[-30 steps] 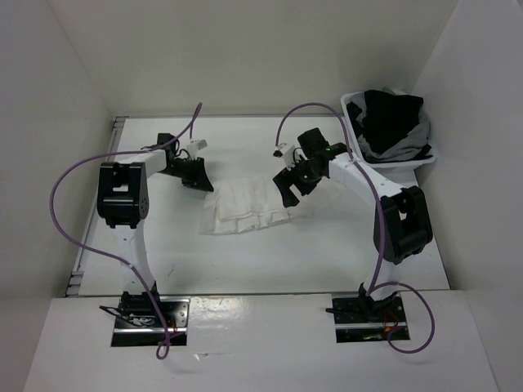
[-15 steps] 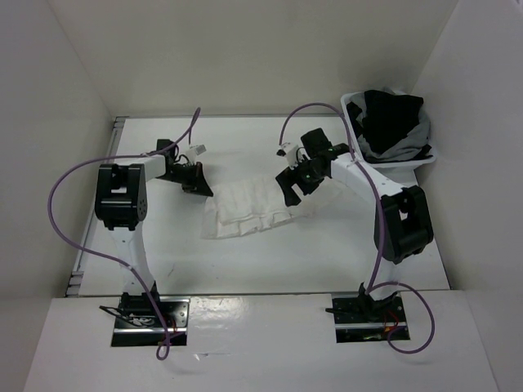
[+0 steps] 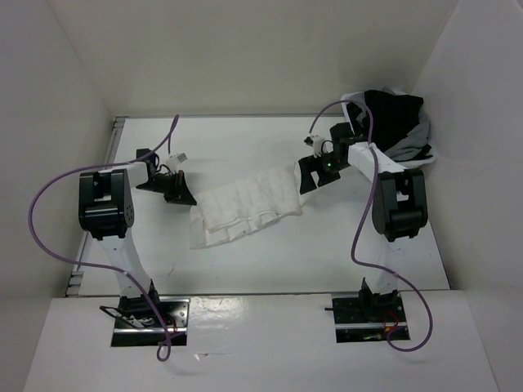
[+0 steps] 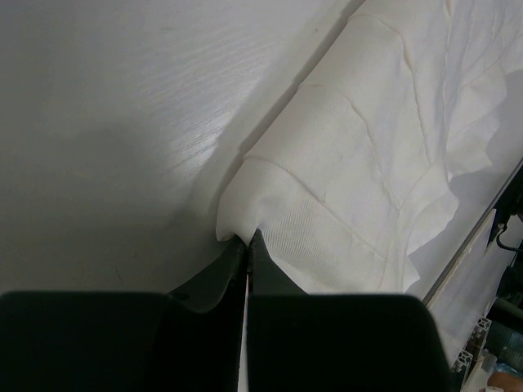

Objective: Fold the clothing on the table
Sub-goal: Fold the skirt

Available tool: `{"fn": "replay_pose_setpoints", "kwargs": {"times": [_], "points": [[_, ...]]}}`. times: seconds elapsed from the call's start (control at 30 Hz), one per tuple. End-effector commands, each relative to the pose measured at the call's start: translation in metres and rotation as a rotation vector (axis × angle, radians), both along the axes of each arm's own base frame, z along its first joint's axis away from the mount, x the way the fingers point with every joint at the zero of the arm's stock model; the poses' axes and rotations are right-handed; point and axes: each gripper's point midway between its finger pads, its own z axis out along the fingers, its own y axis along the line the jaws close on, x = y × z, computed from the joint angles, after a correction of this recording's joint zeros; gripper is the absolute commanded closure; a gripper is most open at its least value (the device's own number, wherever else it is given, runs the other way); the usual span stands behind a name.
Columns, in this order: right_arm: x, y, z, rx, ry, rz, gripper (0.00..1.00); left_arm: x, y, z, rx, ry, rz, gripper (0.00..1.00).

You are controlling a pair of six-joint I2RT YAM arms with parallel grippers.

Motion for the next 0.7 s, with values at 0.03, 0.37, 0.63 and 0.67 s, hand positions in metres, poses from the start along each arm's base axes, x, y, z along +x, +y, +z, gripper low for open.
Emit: {"fn": "replay_pose_setpoints", "kwargs": {"times": [0.03, 0.37, 0.63, 0.67], "points": [[0.019, 0.02, 0.002, 0.082, -0.015, 0.057, 0.02, -0.007, 0.003, 0.005, 0.036, -0.032, -0.037, 1.0], [0.058, -0.008, 0.005, 0.055, -0.088, -0.008, 0.02, -0.013, -0.001, 0.008, 0.016, -0.036, -0.062, 1.0], [0.065, -0.023, 0.007, 0.029, -0.125, -0.043, 0.02, -0.015, -0.001, 0.008, 0.017, -0.033, -0.068, 1.0], [0.064, -0.023, -0.002, 0.027, -0.104, -0.043, 0.02, -0.015, -0.001, 0.008, 0.017, -0.033, -0.068, 1.0]]}}
